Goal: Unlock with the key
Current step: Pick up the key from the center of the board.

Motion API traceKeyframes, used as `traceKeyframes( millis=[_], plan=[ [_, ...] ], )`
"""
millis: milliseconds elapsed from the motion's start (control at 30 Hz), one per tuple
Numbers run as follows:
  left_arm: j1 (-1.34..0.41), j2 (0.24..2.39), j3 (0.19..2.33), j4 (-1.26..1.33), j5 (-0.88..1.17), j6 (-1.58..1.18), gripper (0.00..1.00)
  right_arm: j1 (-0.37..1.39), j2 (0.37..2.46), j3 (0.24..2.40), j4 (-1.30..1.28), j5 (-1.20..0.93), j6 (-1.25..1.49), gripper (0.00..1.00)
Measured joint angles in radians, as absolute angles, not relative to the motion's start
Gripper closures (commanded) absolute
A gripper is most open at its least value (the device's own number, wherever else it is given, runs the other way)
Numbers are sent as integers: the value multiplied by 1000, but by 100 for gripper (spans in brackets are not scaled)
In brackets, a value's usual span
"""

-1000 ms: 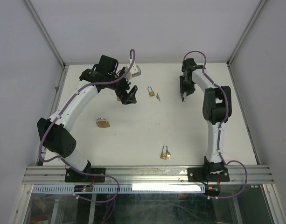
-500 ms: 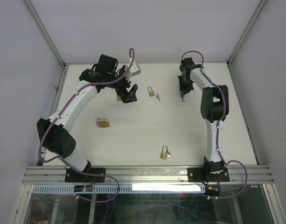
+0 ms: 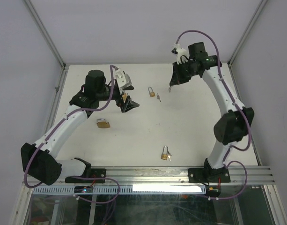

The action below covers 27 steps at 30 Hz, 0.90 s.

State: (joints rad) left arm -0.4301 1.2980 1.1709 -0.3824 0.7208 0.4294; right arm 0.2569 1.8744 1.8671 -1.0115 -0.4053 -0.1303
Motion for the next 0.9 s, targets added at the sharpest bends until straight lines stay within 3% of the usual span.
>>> traceKeyframes(
  millis=[100, 233, 367, 533, 633, 767, 900],
  plan=[
    [-431, 1276, 1135, -263, 775, 414, 21, 298, 1720, 1868, -1015, -582, -141, 100],
    [-440, 1307, 1135, -143, 822, 376, 26, 371, 1598, 1868, -1000, -772, -118, 100],
    [-471, 1337, 1135, -50, 844, 318, 44, 425, 1564, 1863, -928, -874, -46, 100],
    [-501, 1339, 1134, 95, 905, 238, 42, 445, 1548, 1845, -856, -906, 19, 100],
    [-526, 1338, 1126, 161, 927, 197, 56, 448, 1534, 1834, -823, -906, 49, 100],
    [-550, 1340, 1116, 224, 917, 110, 62, 450, 1526, 1827, -785, -907, 70, 100],
    [-549, 1340, 1116, 257, 912, 59, 81, 451, 1520, 1817, -773, -907, 78, 100]
  ],
)
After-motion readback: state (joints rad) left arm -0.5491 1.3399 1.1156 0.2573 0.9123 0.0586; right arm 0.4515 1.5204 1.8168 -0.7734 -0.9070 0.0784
